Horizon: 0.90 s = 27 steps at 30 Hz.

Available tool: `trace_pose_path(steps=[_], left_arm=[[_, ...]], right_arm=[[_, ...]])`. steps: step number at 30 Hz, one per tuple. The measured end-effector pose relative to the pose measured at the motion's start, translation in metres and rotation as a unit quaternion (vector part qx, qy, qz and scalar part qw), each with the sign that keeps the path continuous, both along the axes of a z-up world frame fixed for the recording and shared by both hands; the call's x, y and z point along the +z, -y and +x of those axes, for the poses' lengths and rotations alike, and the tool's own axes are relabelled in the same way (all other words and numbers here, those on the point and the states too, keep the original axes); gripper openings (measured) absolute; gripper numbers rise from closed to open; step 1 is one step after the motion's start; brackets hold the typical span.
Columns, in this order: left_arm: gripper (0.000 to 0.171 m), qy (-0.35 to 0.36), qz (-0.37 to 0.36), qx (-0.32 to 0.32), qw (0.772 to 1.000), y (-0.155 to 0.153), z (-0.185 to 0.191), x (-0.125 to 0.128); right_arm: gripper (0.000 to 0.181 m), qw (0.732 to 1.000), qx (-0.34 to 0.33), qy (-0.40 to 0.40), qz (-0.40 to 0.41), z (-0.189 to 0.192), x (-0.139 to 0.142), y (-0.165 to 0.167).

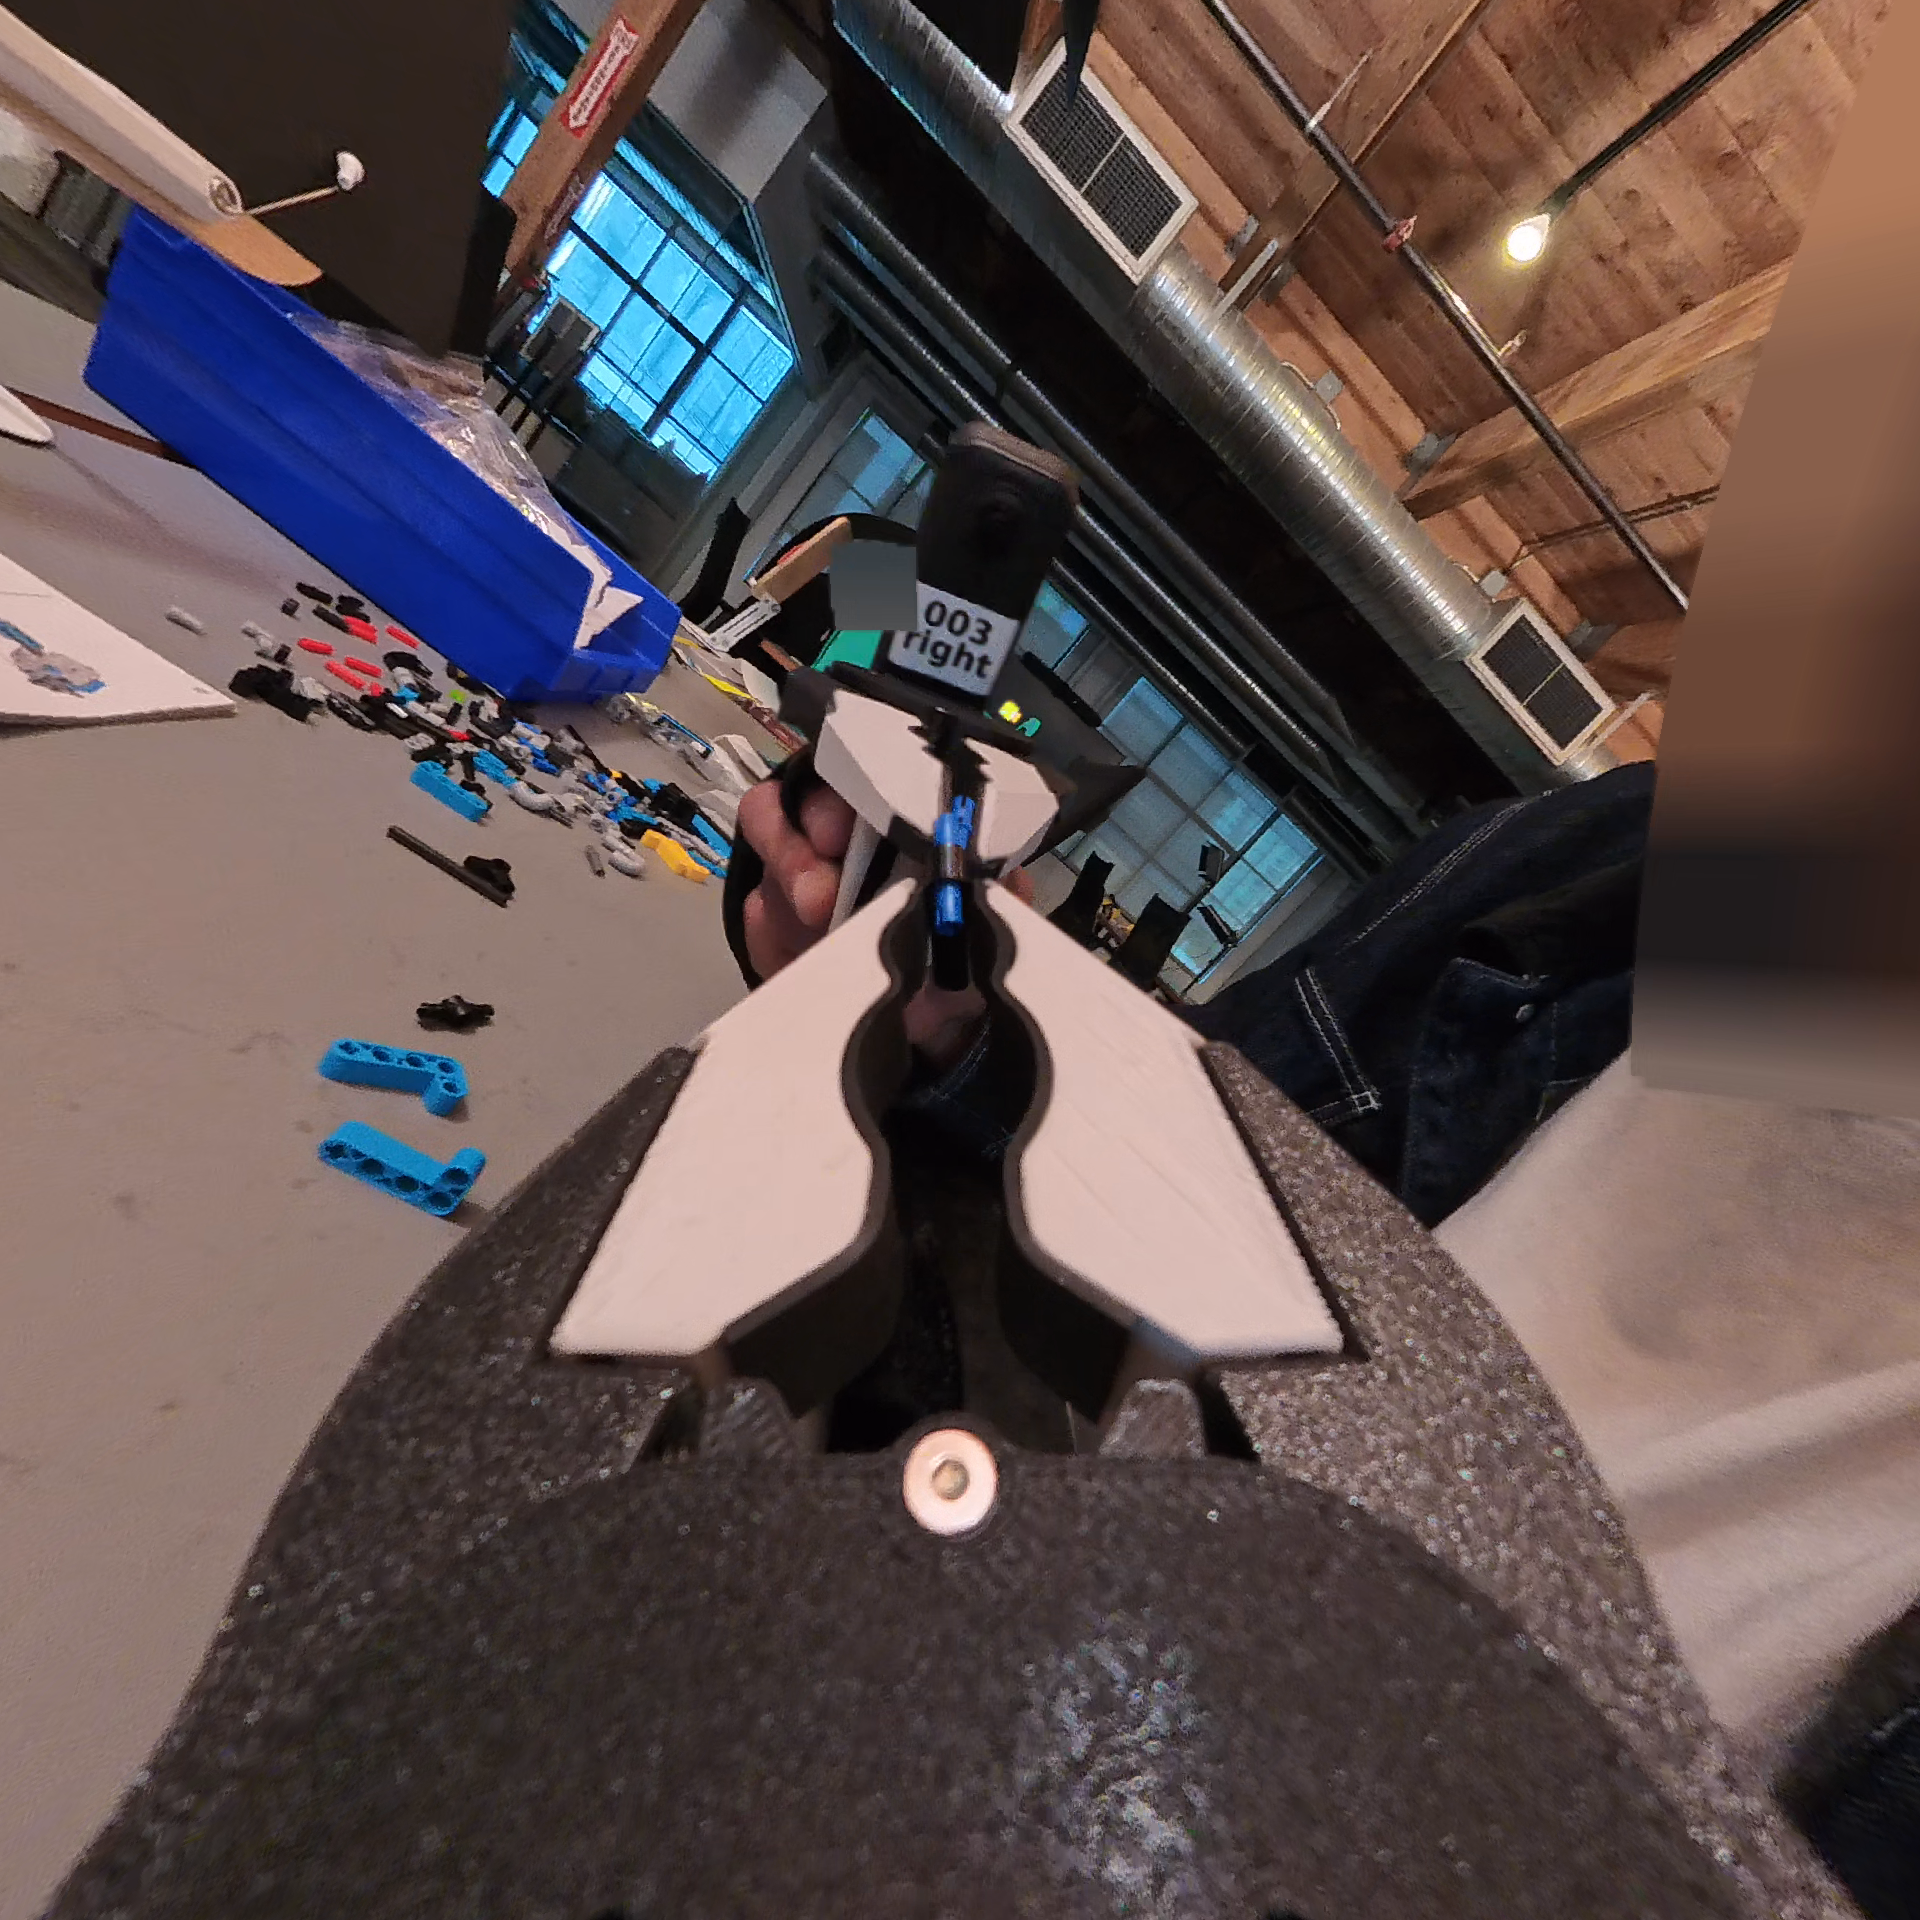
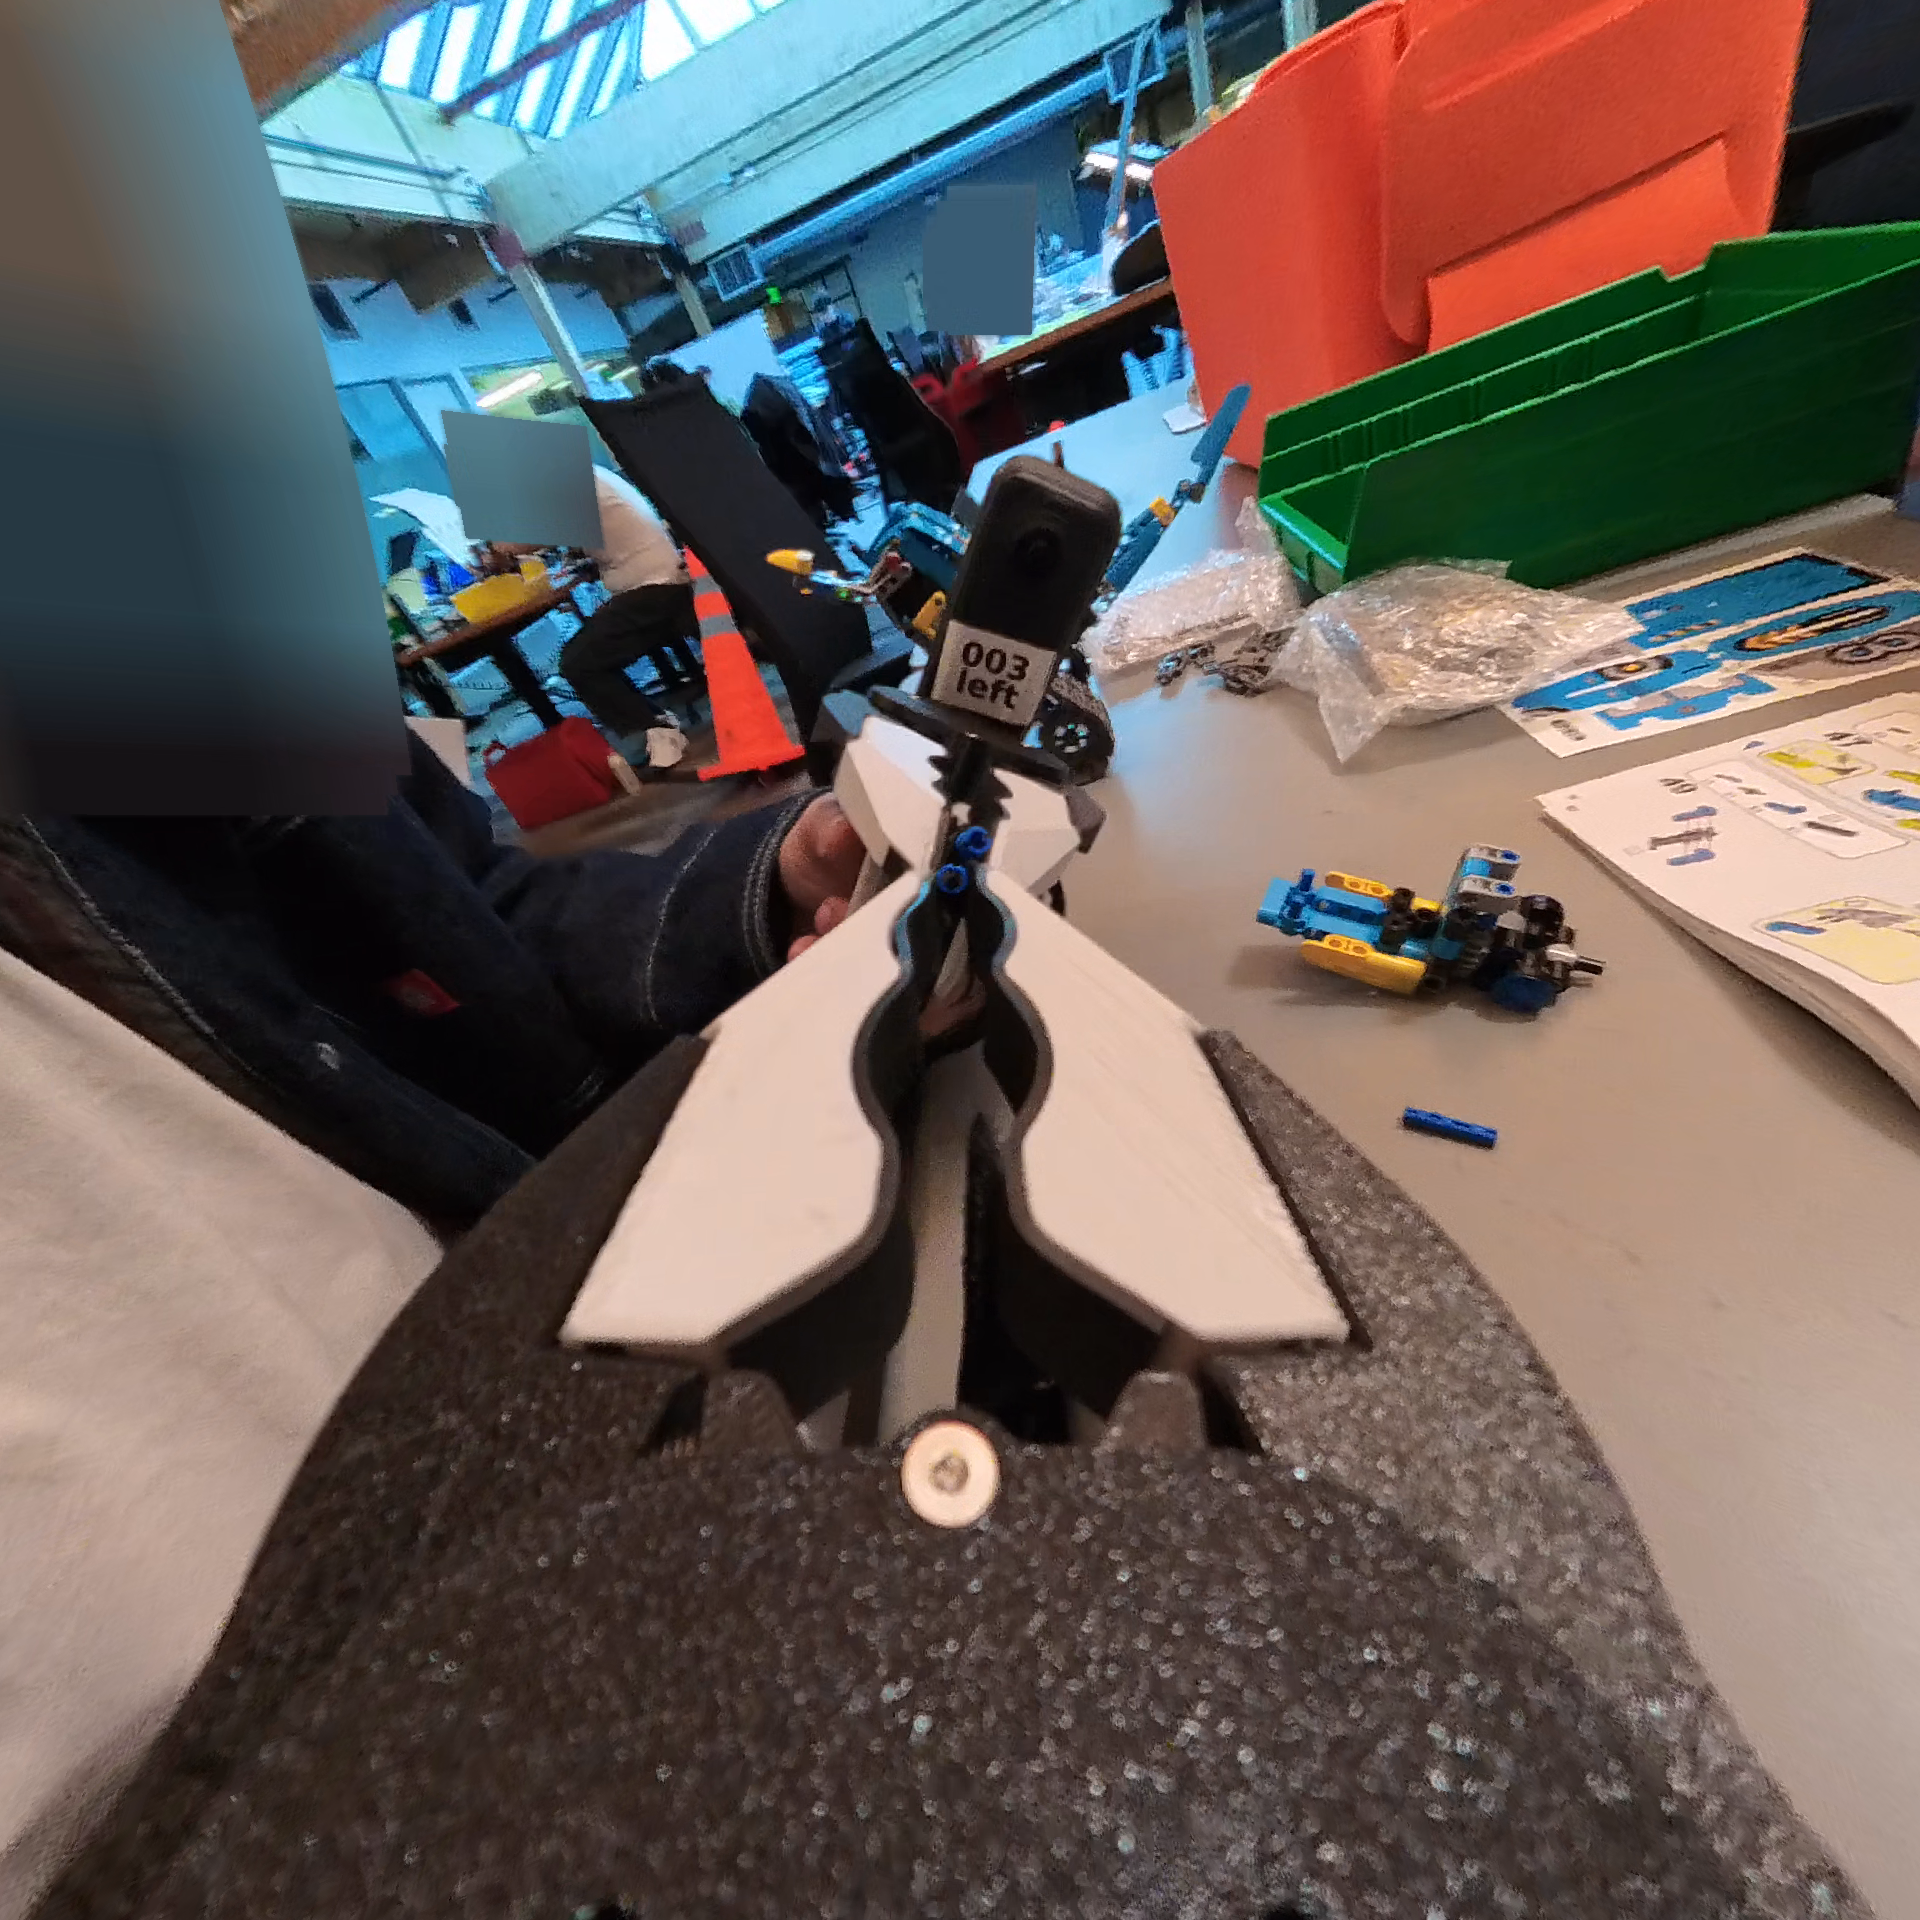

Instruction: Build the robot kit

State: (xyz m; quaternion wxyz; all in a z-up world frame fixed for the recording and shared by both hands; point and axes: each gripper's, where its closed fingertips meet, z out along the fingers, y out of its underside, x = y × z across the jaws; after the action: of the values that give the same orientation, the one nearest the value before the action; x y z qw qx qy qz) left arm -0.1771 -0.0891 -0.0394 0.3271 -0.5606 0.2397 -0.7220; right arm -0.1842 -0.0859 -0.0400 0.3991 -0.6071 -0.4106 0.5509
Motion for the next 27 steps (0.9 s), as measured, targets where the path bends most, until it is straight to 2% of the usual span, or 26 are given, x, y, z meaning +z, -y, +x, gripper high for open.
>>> trace_pose_path(steps=[6, 10, 16, 17, 18, 21, 23, 25, 26, 27], left_arm=[[0.005, -0.051, 0.066, 0.058, 0.995, -0.004, 0.004, -0.007], [0.005, -0.060, 0.066, 0.059, 0.994, -0.004, 0.006, -0.010], [0.006, -0.037, 0.034, 0.065, 0.997, -0.013, 0.002, -0.007], [0.007, -0.035, 0.032, 0.067, 0.997, -0.014, 0.001, -0.006], [0.007, -0.035, 0.031, 0.071, 0.996, -0.016, 0.000, -0.007], [0.007, -0.026, 0.018, 0.069, 0.997, -0.018, -0.002, -0.006], [0.007, -0.024, 0.004, 0.074, 0.997, -0.022, -0.004, -0.007], [0.007, -0.017, -0.028, 0.088, 0.996, -0.032, -0.008, -0.011], [0.007, -0.009, -0.046, 0.091, 0.995, -0.036, -0.010, -0.012], [0.006, -0.006, -0.060, 0.097, 0.993, -0.040, -0.012, -0.015]], right_arm=[[0.002, 0.993, 0.028, -0.035, -0.111, 0.002, -0.006, -0.002], [0.002, 0.992, 0.032, -0.032, -0.117, 0.004, -0.010, -0.003], [0.004, 0.993, 0.015, -0.048, -0.106, 0.001, -0.006, -0.014], [0.008, 0.994, 0.011, -0.044, -0.100, 0.002, -0.006, -0.016], [0.016, 0.995, 0.000, -0.041, -0.086, 0.004, -0.004, -0.018], [0.017, 0.997, -0.019, -0.048, -0.057, 0.011, -0.001, -0.022], [0.031, 0.998, -0.040, -0.036, -0.016, 0.012, 0.000, -0.022], [0.045, 0.989, -0.105, 0.034, 0.097, 0.008, -0.010, -0.028], [0.052, 0.975, -0.145, 0.068, 0.152, 0.005, -0.013, -0.032], [0.050, 0.958, -0.182, 0.098, 0.199, 0.001, -0.016, -0.035]])
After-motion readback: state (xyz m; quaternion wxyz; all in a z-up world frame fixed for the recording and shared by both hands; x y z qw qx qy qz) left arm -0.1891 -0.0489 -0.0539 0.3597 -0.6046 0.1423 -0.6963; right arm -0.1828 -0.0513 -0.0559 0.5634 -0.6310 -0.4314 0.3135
